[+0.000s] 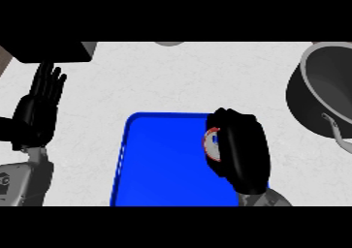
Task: Pick the can from the tray and place it in the pot
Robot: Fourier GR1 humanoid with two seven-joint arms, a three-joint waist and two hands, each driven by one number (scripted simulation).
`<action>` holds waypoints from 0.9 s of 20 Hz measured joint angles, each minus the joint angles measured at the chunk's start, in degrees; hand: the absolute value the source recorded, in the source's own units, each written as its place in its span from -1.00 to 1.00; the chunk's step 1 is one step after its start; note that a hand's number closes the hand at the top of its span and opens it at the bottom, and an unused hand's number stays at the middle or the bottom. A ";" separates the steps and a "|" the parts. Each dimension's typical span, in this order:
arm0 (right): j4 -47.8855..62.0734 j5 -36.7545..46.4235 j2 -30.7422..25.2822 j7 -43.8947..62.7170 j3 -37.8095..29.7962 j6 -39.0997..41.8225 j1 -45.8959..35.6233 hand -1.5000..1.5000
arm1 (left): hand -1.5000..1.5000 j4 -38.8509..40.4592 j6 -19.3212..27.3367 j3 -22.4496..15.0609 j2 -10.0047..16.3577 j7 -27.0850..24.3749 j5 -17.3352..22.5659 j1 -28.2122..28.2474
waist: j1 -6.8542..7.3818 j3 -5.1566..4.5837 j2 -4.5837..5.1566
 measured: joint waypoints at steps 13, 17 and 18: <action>-15.01 -9.00 -11.34 0.05 -25.32 5.64 2.16 1.00 | 0.00 -1.41 0.38 -0.34 -0.48 2.00 -0.60 -1.79 | 1.11 0.05 0.51; -9.77 -15.53 -16.12 -5.52 -34.63 5.08 2.69 1.00 | 0.00 -2.78 0.43 -0.77 -0.83 3.05 -0.76 -1.43 | 1.34 0.08 0.56; -8.46 -17.33 -17.15 -7.17 -36.88 4.64 2.84 1.00 | 0.00 -2.63 -0.09 -0.42 -0.56 2.59 -0.54 -1.18 | 1.36 0.08 0.59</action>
